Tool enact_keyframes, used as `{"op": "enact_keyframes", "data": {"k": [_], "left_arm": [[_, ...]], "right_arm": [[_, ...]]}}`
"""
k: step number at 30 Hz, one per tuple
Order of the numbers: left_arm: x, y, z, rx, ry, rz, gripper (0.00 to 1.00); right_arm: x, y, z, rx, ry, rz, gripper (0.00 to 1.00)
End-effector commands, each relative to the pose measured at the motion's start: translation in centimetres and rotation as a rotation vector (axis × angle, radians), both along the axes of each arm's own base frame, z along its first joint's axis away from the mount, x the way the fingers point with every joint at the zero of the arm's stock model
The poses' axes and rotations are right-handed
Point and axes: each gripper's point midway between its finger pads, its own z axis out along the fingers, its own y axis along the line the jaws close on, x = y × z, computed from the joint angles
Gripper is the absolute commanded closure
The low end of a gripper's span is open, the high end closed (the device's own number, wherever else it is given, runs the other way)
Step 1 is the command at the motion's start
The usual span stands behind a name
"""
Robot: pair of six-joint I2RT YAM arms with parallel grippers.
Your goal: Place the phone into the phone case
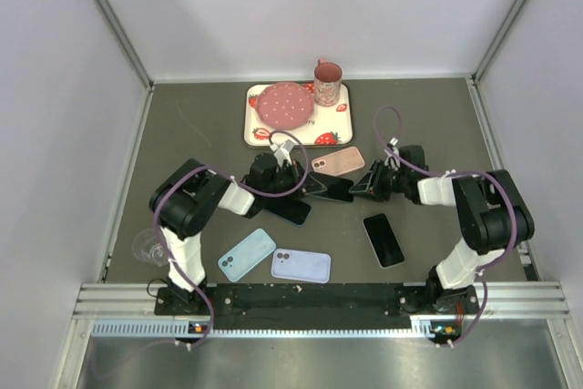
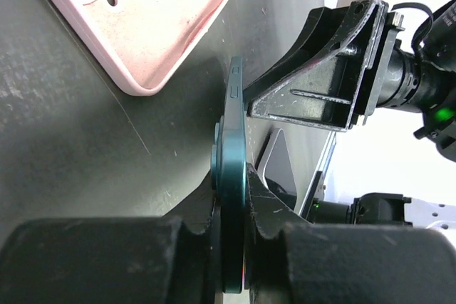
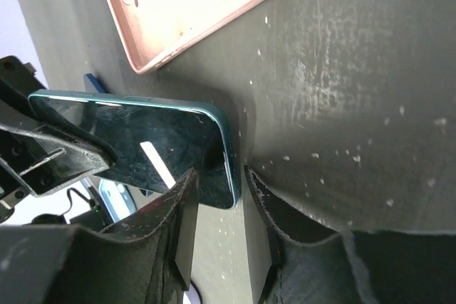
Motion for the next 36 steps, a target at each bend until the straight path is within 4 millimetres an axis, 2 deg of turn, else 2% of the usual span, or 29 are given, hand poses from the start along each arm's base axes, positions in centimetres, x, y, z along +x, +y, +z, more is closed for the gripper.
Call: {"op": "enact_keyframes", "data": {"k": [1,2,3,4,5,6,7,8,9,11,12,14,15,17,18,20,23,27,30,35,36], "left_arm": [[-0.3,0.2,2.8,0.02,-0.134,-0.036,1.0],[-0.3,0.4,3.3,0.031,-0.149,-0.035,1.0],[-0.1,0.5,5.2,0.024,-0.193,-0.028,1.0],[-0.1,1.0,4.9,0.064,-0.192,-0.023,1.0],[0.2,1.5,5.5,0.073,-0.204,-0.005,1.0],[0.4,2.0,7.1,0.068,-0.238,0.013,1.0],[0.5,2.8,6.8,0.103,-0.226,0.032,1.0],[1.0,3.7,7.3,0.107,-0.237,0.06,1.0],[1.0,4.5,8.4,0.102,-0.264,0.078,1.0],[1.5,6.4,8.8,0.13,-0.271,0.125,1.0],[1.5,7.1,10.2,0.127,-0.303,0.143,1.0],[1.8,8.8,10.4,0.177,-0.314,0.178,1.0],[1.6,9.4,12.0,0.171,-0.353,0.191,1.0],[1.4,10.7,13.3,0.195,-0.393,0.22,1.0],[1.3,11.1,13.5,0.203,-0.4,0.227,1.0],[1.0,11.8,14.5,0.204,-0.43,0.254,1.0],[0.2,12.4,14.4,0.191,-0.429,0.277,1.0],[-0.3,12.7,13.1,0.195,-0.402,0.281,1.0],[-0.5,12.7,12.6,0.195,-0.388,0.273,1.0],[-0.5,12.5,12.5,0.191,-0.397,0.261,1.0],[-0.5,12.5,12.4,0.193,-0.396,0.26,1.0]], "right_arm": [[1.1,-0.5,2.3,-0.068,-0.068,-0.009,0.66],[1.6,-0.6,3.4,-0.078,-0.111,-0.009,0.64],[2.1,-0.8,4.1,-0.095,-0.126,-0.022,0.62],[2.5,-1.0,4.7,-0.101,-0.146,-0.028,0.55],[2.9,-1.2,5.3,-0.108,-0.17,-0.033,0.52],[3.9,-1.7,6.1,-0.115,-0.194,-0.055,0.49],[4.4,-2.1,6.4,-0.118,-0.203,-0.069,0.46],[4.9,-2.3,6.3,-0.124,-0.204,-0.074,0.45],[6.1,-2.6,7.0,-0.131,-0.229,-0.087,0.45],[7.9,-3.4,7.4,-0.165,-0.239,-0.106,0.45],[8.6,-4.0,6.4,-0.209,-0.218,-0.127,0.45],[9.9,-4.6,6.3,-0.26,-0.21,-0.142,0.46],[10.5,-5.2,5.1,-0.301,-0.186,-0.165,0.47],[11.7,-5.8,5.1,-0.349,-0.181,-0.177,0.49],[12.2,-6.1,3.9,-0.38,-0.158,-0.181,0.49],[13.0,-6.0,3.9,-0.402,-0.153,-0.161,0.53],[13.1,-4.9,3.0,-0.446,-0.147,-0.117,0.6],[12.3,-4.1,1.2,-0.519,-0.127,-0.092,0.7],[11.7,-3.5,-0.2,-0.529,-0.089,-0.064,0.71],[10.8,-3.3,-1.0,-0.55,-0.073,-0.05,0.78],[10.6,-3.3,-1.1,-0.555,-0.069,-0.046,0.82]]}}
